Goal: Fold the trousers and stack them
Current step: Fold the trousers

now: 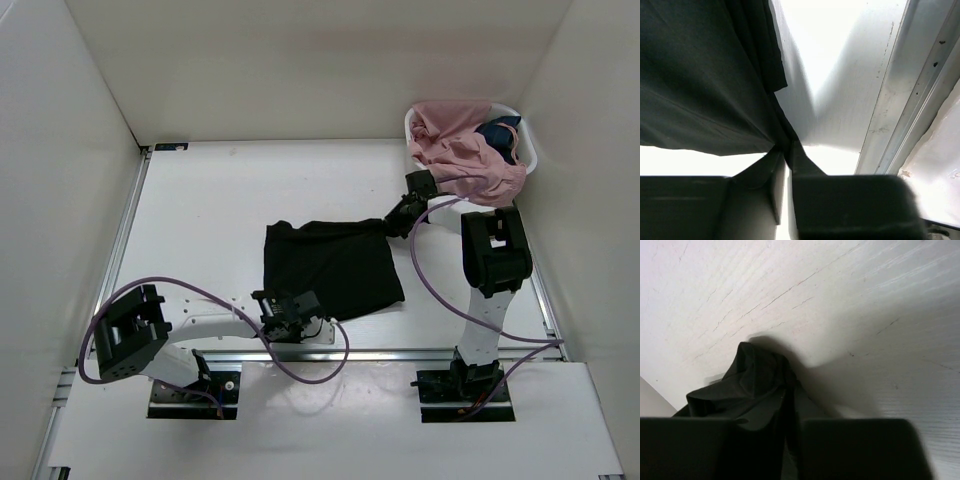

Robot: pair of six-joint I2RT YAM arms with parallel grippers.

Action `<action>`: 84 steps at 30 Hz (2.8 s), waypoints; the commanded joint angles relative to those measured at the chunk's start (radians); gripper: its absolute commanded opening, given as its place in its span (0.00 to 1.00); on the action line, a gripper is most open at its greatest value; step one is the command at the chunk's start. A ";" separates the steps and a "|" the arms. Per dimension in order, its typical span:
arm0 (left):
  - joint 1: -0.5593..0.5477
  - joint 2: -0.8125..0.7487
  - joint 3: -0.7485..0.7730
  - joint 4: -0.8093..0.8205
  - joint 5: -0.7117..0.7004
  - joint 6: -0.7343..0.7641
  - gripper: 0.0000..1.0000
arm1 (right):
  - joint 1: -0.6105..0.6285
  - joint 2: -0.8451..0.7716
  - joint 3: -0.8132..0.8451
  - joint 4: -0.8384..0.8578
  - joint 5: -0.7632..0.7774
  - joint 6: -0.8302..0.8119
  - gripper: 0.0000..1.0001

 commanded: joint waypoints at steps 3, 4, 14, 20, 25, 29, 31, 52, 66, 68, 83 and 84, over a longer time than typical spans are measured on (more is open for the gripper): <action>-0.008 -0.043 -0.021 -0.019 -0.010 0.001 0.46 | -0.013 -0.034 0.008 0.023 0.079 0.004 0.41; -0.008 -0.043 -0.021 -0.019 -0.010 0.001 0.56 | -0.013 -0.046 0.008 0.023 0.079 -0.008 0.48; 0.027 -0.092 -0.005 -0.028 -0.054 -0.009 1.00 | 0.106 -0.144 0.081 -0.164 0.242 -0.176 0.76; 0.097 -0.138 0.100 -0.059 -0.021 -0.010 1.00 | 0.142 -0.195 0.049 -0.186 0.195 -0.200 0.82; 0.249 -0.169 0.261 -0.081 0.025 -0.042 1.00 | 0.227 -0.207 0.171 -0.463 0.418 -0.301 0.87; 0.406 -0.189 0.316 -0.091 0.084 -0.064 1.00 | 0.246 -0.260 0.146 -0.580 0.520 -0.311 0.87; 0.510 -0.200 0.293 -0.091 0.140 -0.078 1.00 | 0.246 -0.320 0.056 -0.547 0.508 -0.311 0.87; 0.795 0.395 0.601 0.087 0.140 -0.164 1.00 | 0.275 -0.449 -0.410 -0.323 0.444 -0.173 0.00; 0.845 0.615 0.802 0.105 0.084 -0.145 1.00 | 0.381 -0.420 -0.442 -0.247 0.324 -0.131 0.00; 0.845 0.624 0.824 0.105 0.073 -0.145 1.00 | 0.395 -0.420 -0.442 -0.257 0.333 -0.122 0.00; 0.854 0.377 0.863 -0.019 -0.071 -0.200 1.00 | 0.395 -0.725 -0.355 -0.615 0.471 -0.249 0.99; 0.864 0.353 0.879 -0.034 -0.071 -0.211 1.00 | 0.384 -0.751 -0.336 -0.681 0.471 -0.262 0.99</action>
